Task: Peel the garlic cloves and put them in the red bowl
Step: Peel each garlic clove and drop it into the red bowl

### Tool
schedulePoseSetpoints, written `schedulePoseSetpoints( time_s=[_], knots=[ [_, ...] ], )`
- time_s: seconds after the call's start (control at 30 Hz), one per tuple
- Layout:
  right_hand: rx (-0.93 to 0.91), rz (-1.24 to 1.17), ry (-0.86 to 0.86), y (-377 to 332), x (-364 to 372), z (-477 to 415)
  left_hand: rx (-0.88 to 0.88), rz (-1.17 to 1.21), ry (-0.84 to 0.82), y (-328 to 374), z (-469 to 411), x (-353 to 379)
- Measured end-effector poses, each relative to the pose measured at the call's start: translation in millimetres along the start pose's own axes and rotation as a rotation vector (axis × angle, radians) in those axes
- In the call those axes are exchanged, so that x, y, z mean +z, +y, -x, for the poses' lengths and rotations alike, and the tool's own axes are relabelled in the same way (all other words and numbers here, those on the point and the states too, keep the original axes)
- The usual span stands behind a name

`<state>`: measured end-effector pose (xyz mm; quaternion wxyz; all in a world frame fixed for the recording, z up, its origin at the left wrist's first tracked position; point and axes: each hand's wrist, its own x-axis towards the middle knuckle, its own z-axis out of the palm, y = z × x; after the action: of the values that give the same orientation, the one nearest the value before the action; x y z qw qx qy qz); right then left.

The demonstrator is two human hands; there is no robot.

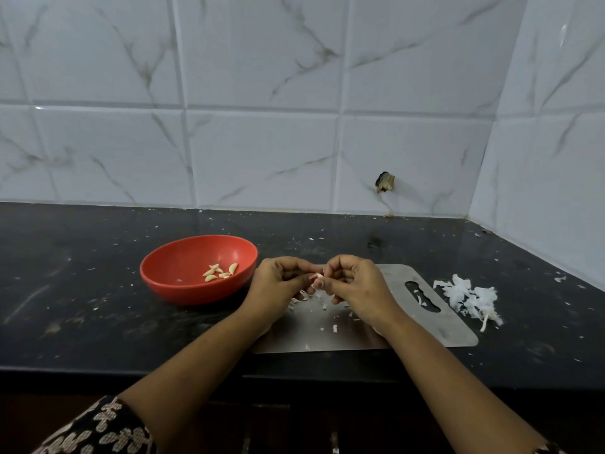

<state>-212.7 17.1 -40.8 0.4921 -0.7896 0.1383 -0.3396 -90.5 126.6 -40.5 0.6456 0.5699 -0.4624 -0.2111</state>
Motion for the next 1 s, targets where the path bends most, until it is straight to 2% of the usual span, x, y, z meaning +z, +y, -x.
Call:
schedulePoseSetpoints(
  time_s=[0.67, 0.87, 1.0],
  knots=[
    [-0.106, 0.111, 0.048, 3.5, 3.4, 0.4, -0.006, -0.092, 0.048, -6.4, -2.8, -0.6],
    [-0.211, 0.219, 0.114, 3.2, 6.7, 0.3, -0.010, -0.077, 0.063, -7.4, -4.1, -0.5],
    [-0.211, 0.191, 0.117, 3.7, 7.5, -0.8, -0.018, -0.086, 0.081, -8.9, -5.6, -0.3]
  ],
)
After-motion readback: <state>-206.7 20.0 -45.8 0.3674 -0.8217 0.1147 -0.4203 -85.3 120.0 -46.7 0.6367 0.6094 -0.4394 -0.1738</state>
